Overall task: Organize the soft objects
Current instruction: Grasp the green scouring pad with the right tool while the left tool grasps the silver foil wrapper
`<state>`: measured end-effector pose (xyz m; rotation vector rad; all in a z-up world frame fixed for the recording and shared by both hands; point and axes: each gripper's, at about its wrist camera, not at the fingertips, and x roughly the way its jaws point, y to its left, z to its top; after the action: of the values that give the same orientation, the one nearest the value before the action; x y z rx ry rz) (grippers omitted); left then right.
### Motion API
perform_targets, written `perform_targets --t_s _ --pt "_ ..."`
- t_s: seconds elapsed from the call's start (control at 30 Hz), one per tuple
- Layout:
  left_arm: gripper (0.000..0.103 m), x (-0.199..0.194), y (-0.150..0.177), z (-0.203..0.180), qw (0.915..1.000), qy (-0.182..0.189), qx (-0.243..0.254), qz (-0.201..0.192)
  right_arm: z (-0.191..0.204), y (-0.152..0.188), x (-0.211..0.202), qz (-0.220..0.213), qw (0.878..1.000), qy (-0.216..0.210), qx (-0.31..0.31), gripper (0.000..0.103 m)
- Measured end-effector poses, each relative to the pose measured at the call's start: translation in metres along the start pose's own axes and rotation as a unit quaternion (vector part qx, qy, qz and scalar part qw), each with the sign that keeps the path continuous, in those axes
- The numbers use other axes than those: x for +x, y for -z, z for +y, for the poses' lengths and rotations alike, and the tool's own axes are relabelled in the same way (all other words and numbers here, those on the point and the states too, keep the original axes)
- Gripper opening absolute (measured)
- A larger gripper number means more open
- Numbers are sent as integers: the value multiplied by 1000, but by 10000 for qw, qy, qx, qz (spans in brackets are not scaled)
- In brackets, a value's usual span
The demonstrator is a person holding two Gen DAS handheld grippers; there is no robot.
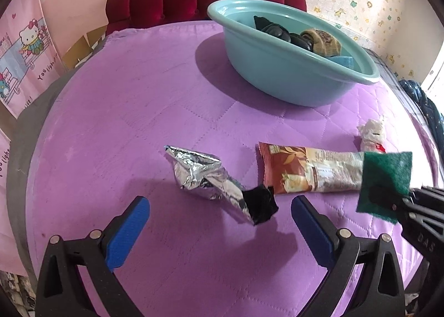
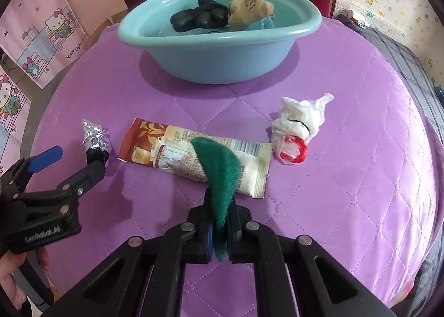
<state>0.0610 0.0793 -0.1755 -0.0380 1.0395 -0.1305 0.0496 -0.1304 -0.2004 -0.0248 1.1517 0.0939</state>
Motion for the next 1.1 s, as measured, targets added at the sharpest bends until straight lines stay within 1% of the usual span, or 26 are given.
perform_targets --t_s 0.27,0.3,0.37,0.4,0.43,0.47,0.5,0.53,0.63,0.73,0.83,1.1 --pt "103 7 -6 -4 9998 31 -145 108 -10 -6 3 17 10000 12 49 5" --pt "101 8 -6 -5 9997 48 -188 138 -10 -6 3 12 10000 9 49 5" --pt "93 8 -6 -6 9996 74 -235 165 -11 -8 1 -10 10000 6 39 5" --pt "78 8 -6 -7 9995 60 -251 167 -10 -8 0 -22 10000 -1 37 5" --pt "55 9 -5 -8 9995 22 -257 186 -11 -9 1 -37 10000 -9 36 5" --pt "44 9 -4 -9 9994 15 -261 216 -14 -9 -3 -51 10000 -20 21 5" --pt "38 9 -2 -9 9994 16 -268 238 -15 -9 -4 -65 10000 -22 10 5" --pt "34 7 -1 -10 9993 80 -284 216 -15 -8 -5 -75 10000 -23 -2 5" --pt "27 1 4 -11 9994 112 -275 182 -19 -8 -7 -65 10000 -68 -31 5" --pt "24 -5 8 -13 9993 153 -309 148 -23 -8 -11 -50 9999 -119 -77 5" --pt "22 -12 12 -16 9992 168 -320 147 -24 -7 -15 -43 9998 -167 -140 5" --pt "22 -30 19 -30 9992 144 -354 131 -25 -5 -26 6 9992 -299 -282 5"
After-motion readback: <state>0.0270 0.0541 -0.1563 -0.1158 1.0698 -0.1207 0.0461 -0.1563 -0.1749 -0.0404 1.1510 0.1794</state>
